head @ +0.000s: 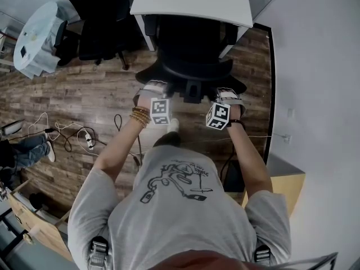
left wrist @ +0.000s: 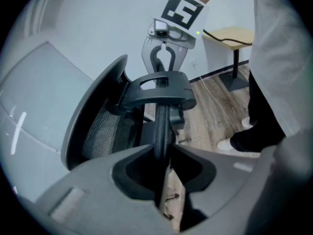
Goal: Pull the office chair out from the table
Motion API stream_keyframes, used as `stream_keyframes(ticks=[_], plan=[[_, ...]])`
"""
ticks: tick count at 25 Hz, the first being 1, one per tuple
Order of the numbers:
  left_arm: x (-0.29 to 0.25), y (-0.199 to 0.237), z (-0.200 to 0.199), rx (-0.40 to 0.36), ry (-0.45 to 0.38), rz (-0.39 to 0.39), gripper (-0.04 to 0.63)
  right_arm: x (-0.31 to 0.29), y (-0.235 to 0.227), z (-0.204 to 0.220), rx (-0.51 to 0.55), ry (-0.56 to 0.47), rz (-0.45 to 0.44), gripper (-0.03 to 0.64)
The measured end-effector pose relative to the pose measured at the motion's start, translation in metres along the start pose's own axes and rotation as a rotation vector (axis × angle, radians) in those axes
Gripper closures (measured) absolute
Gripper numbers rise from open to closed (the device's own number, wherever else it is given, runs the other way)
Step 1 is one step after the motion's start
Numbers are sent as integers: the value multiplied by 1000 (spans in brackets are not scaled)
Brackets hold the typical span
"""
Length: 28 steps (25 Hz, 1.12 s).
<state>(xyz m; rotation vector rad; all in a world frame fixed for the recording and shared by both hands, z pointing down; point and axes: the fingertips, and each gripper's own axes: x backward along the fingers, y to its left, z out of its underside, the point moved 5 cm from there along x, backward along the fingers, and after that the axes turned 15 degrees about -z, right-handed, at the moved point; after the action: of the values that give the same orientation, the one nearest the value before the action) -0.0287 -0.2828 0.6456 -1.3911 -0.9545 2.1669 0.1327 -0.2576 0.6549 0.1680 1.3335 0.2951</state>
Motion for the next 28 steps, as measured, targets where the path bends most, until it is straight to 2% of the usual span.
stream_keyframes(ticks=[8, 20, 28], plan=[[39, -40, -21, 1, 12, 4, 492, 21, 56, 3, 12, -11, 6, 508], [71, -79, -43, 13, 33, 20, 494, 37, 107, 11, 38, -30, 0, 508], [112, -127, -72, 18, 41, 10, 494, 58, 171, 22, 54, -40, 11, 506]])
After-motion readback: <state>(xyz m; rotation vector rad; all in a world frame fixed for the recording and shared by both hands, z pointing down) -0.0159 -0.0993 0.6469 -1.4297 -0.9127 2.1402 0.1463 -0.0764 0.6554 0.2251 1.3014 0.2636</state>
